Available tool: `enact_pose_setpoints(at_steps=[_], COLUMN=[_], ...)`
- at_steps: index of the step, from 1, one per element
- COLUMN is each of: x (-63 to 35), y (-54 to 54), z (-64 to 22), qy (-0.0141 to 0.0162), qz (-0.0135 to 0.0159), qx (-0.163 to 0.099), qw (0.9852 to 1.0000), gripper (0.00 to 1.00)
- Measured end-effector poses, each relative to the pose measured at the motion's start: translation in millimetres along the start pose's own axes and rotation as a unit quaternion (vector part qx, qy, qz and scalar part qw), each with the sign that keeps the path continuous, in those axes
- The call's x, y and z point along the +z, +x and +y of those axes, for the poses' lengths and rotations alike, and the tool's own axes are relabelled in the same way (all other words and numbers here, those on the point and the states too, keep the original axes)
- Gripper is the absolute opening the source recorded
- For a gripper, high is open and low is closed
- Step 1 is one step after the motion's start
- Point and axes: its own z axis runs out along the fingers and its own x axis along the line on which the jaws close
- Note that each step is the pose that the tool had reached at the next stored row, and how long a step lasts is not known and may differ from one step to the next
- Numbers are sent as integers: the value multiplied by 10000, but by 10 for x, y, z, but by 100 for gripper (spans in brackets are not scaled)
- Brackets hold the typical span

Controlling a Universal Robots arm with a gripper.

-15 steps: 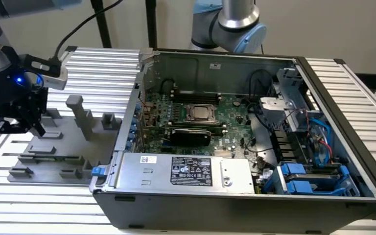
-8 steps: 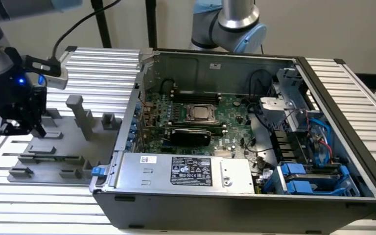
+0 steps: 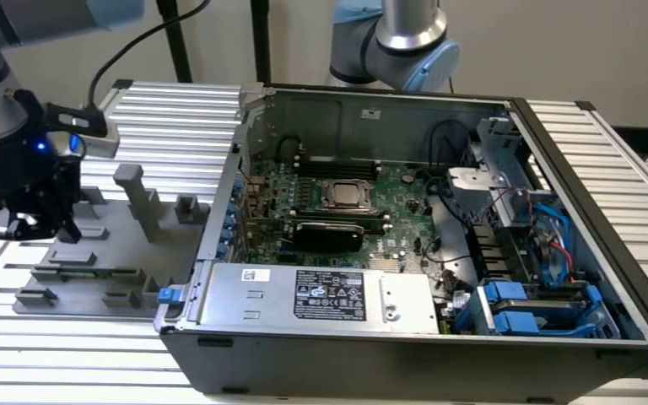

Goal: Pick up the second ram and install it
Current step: 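Pick up the second ram and move it above second insertion slot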

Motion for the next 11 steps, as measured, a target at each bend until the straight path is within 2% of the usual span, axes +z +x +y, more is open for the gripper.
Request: enact_pose_setpoints(at_steps=[4, 5, 11], x=[46, 59, 163], y=[31, 39, 53], z=[-17, -23, -49], qy=[7, 8, 6], qz=[1, 1, 4], qx=[-81, -99, -193], qw=[10000, 10000, 9998], gripper=[0, 100, 100])
